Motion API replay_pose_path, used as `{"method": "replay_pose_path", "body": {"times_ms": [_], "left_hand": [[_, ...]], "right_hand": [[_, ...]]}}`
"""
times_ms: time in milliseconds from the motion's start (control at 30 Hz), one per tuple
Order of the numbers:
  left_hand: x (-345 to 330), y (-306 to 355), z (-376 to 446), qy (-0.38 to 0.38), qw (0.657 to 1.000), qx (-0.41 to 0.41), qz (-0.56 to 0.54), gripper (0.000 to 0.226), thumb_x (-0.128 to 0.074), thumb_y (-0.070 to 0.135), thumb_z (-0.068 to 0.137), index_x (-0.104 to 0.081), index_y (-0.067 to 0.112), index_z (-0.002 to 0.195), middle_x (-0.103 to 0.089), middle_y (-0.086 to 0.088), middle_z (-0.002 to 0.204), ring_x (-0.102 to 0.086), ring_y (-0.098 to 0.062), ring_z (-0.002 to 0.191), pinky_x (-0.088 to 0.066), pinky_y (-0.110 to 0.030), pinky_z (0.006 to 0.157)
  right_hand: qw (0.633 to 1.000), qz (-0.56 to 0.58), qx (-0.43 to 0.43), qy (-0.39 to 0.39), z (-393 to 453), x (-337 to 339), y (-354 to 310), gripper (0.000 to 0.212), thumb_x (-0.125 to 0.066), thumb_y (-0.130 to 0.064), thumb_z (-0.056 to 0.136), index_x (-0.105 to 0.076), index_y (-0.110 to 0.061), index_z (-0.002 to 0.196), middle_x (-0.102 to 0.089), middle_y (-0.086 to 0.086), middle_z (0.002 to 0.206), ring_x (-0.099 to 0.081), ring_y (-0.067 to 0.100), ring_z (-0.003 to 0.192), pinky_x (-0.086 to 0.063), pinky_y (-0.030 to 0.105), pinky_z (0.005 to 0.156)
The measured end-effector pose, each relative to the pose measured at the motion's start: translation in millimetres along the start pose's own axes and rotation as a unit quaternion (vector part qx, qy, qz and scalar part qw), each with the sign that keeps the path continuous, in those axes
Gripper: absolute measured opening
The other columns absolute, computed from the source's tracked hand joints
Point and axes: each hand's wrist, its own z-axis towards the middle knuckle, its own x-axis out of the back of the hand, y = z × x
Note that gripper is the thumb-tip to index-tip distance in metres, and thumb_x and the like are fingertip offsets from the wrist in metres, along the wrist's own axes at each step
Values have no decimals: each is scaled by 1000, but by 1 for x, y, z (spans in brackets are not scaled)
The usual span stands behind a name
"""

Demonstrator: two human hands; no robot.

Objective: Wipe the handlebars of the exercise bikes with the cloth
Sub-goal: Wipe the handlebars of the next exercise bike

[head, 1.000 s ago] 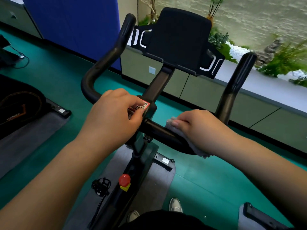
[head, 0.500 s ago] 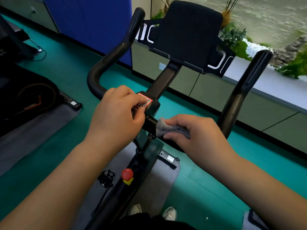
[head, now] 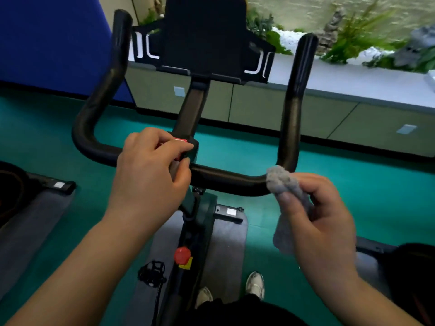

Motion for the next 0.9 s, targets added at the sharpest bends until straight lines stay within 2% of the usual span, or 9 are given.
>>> {"method": "replay_pose_path", "body": {"times_ms": [67, 133, 200, 300, 367, 567, 733, 900], "left_hand": [[-4, 0, 2, -1, 1000, -15, 4, 22, -66, 16, 83, -72, 17, 104, -54, 0, 99, -45, -24, 96, -45, -46, 79], [-7, 1, 4, -4, 1000, -24, 10, 20, -64, 17, 83, -72, 17, 101, -54, -2, 99, -45, -27, 96, -44, -48, 79], [-9, 2, 8, -4, 999, -33, 19, 18, -63, 18, 84, -73, 17, 99, -55, -3, 99, -45, -29, 96, -43, -47, 79], [-13, 2, 13, -2, 999, -42, 31, 17, -63, 17, 84, -73, 17, 98, -56, -3, 99, -45, -31, 96, -43, -46, 77], [-16, 2, 16, 1, 999, -40, 33, 17, -63, 17, 84, -74, 17, 97, -57, -4, 99, -45, -33, 96, -43, -47, 77], [-23, 3, 18, 15, 998, -37, 47, 15, -64, 17, 84, -74, 19, 94, -59, -2, 99, -47, -36, 98, -42, -47, 76], [-25, 5, 19, 10, 997, -49, 62, 14, -63, 19, 84, -75, 19, 92, -61, 1, 97, -50, -35, 98, -42, -48, 75], [-27, 8, 17, 9, 996, -35, 83, 13, -64, 18, 85, -74, 20, 93, -61, 1, 98, -44, -33, 101, -37, -45, 76]], "right_hand": [[991, 22, -111, 66, -10, 4, 4, 11, -62, -41, 80, -64, -33, 87, -65, -1, 92, -61, 12, 87, -47, 24, 77], [976, 39, -182, 112, -17, 6, 10, 9, -63, -35, 85, -63, -27, 86, -65, -3, 86, -59, 10, 79, -48, 28, 73], [958, 50, -220, 177, -14, 6, 16, 4, -62, -23, 91, -62, -22, 86, -66, -2, 86, -58, 10, 78, -50, 36, 77], [933, 96, -249, 240, 8, -5, 20, 3, -62, -23, 90, -62, -20, 89, -67, 3, 91, -60, 12, 82, -52, 43, 86], [924, 147, -273, 222, 18, -16, 19, 4, -63, -22, 89, -62, -19, 88, -68, 5, 92, -62, 14, 84, -53, 45, 88], [898, 202, -348, 176, 11, -18, 11, 9, -66, -15, 88, -60, -9, 92, -70, 9, 93, -66, 20, 86, -53, 53, 88], [859, 286, -381, 190, 54, -9, 15, 3, -60, -10, 92, -61, -10, 88, -68, 10, 88, -64, 21, 80, -55, 48, 88], [869, 255, -383, 181, 31, -16, 17, 9, -60, -10, 92, -58, -14, 83, -68, 6, 80, -64, 20, 77, -54, 40, 81]]}}
